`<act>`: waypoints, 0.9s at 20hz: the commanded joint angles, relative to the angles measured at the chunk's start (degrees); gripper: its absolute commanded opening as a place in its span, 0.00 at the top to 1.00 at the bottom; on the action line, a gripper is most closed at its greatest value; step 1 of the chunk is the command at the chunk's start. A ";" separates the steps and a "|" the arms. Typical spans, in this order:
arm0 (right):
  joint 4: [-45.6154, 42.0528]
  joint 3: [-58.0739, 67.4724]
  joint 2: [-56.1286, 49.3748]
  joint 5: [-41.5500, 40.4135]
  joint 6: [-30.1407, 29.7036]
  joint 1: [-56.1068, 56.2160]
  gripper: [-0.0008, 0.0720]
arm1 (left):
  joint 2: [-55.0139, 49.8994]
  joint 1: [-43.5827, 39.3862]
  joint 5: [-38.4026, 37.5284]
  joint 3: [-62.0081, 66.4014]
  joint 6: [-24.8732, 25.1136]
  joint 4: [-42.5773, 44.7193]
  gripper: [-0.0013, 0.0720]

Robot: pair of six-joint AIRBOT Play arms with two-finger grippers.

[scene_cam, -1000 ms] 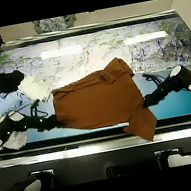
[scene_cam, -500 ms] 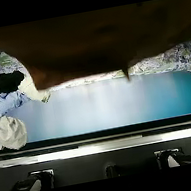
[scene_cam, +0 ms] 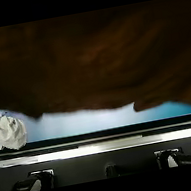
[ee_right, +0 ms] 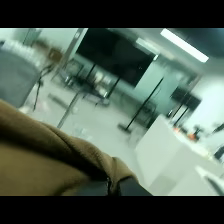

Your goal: Fold the shirts.

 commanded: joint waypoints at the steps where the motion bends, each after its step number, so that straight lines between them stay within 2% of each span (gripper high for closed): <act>1: -3.98 -0.52 -7.04 18.01 0.31 0.02 0.93 | -5.75 0.04 -10.82 -1.90 0.57 5.42 0.94; 3: -1.99 -5.53 -14.97 23.02 0.13 0.04 0.93 | -10.60 -0.02 -12.09 -8.83 3.02 5.42 0.94; 4: 0.50 -10.01 -18.88 22.03 0.11 0.09 0.93 | -13.25 -0.02 -11.80 -13.05 4.76 5.44 0.95; 6: 3.85 -18.29 -25.94 15.80 0.22 0.09 0.93 | -19.56 0.04 -9.68 -22.01 6.97 5.66 0.94; 8: 8.11 -23.10 -34.18 7.28 2.54 0.09 0.93 | -27.12 0.02 -3.91 -28.55 6.93 5.40 0.94; 11: 20.24 -23.43 -46.38 -3.23 2.69 0.09 0.93 | -39.60 0.04 1.60 -28.96 6.73 4.87 0.94; 14: 29.90 -23.43 -54.31 -9.38 2.71 0.09 0.93 | -48.43 0.04 2.01 -26.73 6.73 1.75 0.94; 18: 29.70 -23.43 -59.93 -8.28 2.67 1.14 0.92 | -54.31 -0.15 1.18 -26.69 6.75 -4.79 0.94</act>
